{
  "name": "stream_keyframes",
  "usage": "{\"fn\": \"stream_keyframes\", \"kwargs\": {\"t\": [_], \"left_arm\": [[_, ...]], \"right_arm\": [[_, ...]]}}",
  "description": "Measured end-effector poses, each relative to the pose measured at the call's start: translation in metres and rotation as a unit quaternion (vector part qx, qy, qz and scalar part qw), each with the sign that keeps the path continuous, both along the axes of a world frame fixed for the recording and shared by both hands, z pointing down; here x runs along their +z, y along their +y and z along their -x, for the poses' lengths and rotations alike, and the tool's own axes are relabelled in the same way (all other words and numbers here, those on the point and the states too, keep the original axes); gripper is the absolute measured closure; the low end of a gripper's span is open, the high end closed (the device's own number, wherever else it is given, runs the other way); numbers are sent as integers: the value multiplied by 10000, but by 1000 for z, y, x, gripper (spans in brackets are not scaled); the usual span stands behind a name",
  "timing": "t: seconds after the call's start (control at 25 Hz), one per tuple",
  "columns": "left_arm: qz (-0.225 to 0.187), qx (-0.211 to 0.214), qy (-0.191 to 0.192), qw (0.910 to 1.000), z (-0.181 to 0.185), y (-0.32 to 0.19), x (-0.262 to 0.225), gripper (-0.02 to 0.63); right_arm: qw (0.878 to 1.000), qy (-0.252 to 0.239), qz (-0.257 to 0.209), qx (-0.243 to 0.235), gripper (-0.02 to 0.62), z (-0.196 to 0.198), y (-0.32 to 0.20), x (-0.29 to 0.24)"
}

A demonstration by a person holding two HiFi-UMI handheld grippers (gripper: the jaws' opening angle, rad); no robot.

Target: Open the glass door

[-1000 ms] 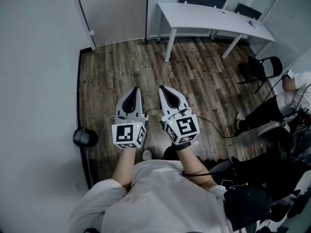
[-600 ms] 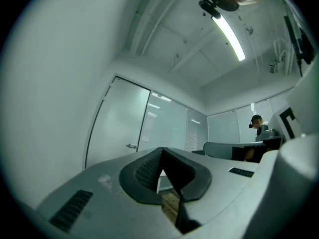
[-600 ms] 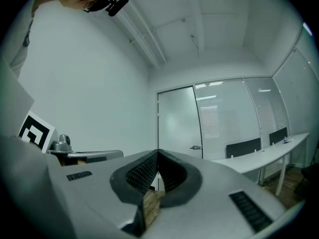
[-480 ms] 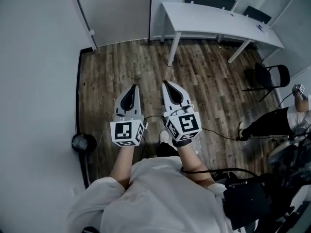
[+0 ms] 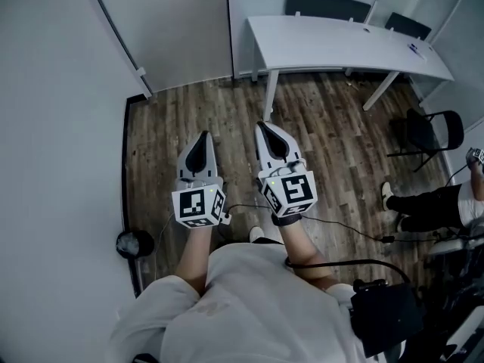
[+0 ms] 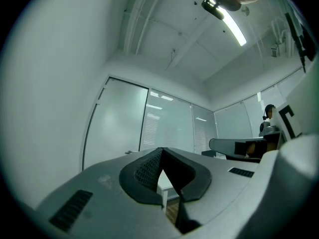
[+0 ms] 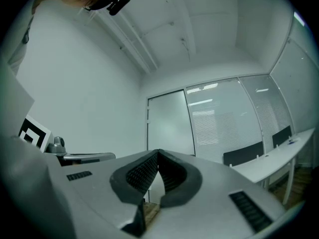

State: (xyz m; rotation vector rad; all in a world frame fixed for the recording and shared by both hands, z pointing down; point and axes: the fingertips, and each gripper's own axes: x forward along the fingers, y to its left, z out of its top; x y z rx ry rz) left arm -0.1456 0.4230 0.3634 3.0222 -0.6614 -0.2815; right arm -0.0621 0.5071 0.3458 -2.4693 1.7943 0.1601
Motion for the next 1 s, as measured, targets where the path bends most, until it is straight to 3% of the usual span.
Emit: {"fn": "stream_keyframes", "kwargs": {"t": [0.28,0.56,0.76,1.0], "left_arm": [[86,-109,-154,9998,-52,-12,6,603],[30,-111,-284,9995,-89,-58,1,603],[97,1,-271,9996,-130,-112,18,603],[52,348,-107,9993,-210,-218,19,603]], "right_arm": [[9996,-259,-32,-93,592,-52,-14,10],[9991,-339,-76,-244,594,-80,-72,5],[9992,-308,105,-241,592,-107,-126,24],[9998,-87,147,77,594,-179,-233,19]]}}
